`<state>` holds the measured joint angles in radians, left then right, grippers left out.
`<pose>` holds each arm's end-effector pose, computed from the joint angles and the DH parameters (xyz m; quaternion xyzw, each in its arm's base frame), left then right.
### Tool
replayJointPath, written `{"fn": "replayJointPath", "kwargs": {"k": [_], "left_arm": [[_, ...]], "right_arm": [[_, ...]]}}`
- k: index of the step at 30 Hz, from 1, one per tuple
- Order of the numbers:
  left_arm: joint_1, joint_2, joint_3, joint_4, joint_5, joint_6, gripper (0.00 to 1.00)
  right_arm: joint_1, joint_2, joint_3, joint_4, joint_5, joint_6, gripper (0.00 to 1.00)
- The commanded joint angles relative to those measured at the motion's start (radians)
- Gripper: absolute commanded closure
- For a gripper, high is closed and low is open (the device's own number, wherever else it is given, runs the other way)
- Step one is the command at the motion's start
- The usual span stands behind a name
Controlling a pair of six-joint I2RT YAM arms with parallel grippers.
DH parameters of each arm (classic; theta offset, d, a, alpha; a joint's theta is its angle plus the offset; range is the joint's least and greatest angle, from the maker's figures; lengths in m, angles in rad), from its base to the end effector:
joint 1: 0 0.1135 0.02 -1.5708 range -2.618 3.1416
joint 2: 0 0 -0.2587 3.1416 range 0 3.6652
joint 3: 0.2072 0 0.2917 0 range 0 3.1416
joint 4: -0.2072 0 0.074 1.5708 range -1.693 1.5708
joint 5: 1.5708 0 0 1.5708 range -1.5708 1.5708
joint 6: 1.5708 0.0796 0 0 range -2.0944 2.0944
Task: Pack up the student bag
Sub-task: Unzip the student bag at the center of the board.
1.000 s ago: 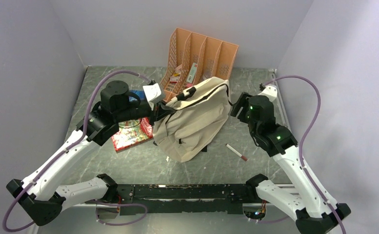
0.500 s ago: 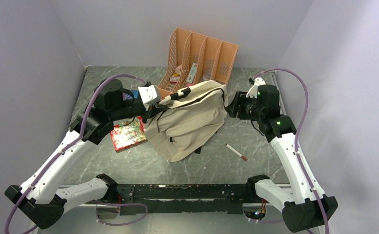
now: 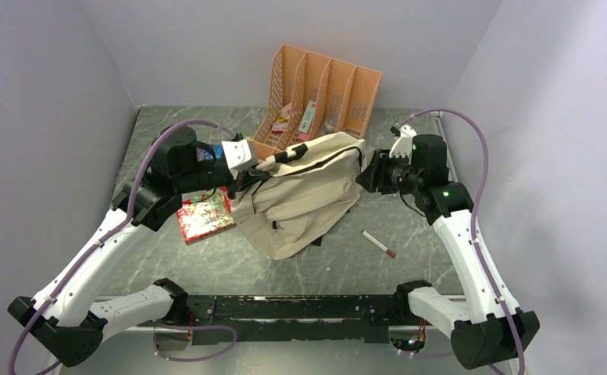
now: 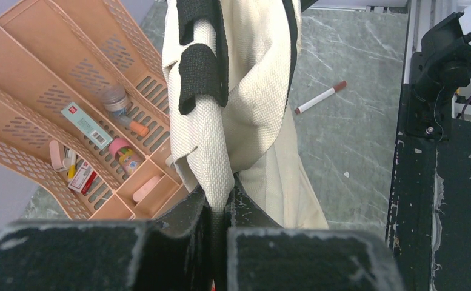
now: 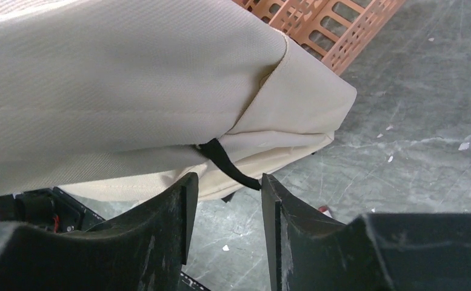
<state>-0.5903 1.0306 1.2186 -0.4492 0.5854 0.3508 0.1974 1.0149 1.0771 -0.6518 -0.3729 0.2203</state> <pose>0.2179 -0.1989 0.4114 0.5009 0.5972 -0.2969 0.5516 0.2765 0.0849 0.3285 -0.0774 0.8677 0.2559 0.4190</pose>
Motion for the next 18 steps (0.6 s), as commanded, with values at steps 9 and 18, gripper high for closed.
{"fn": "replayJointPath", "kwargs": {"k": [9,18], "left_arm": [[0.012,-0.023,0.041,0.069,0.074,0.035,0.95],[0.012,-0.033,0.025,0.09,0.055,0.028,0.95]], "right_arm": [[-0.025,0.065,0.004,0.044,-0.046,-0.007,0.63],[-0.027,0.041,0.01,0.039,-0.023,-0.021,0.91]]}}
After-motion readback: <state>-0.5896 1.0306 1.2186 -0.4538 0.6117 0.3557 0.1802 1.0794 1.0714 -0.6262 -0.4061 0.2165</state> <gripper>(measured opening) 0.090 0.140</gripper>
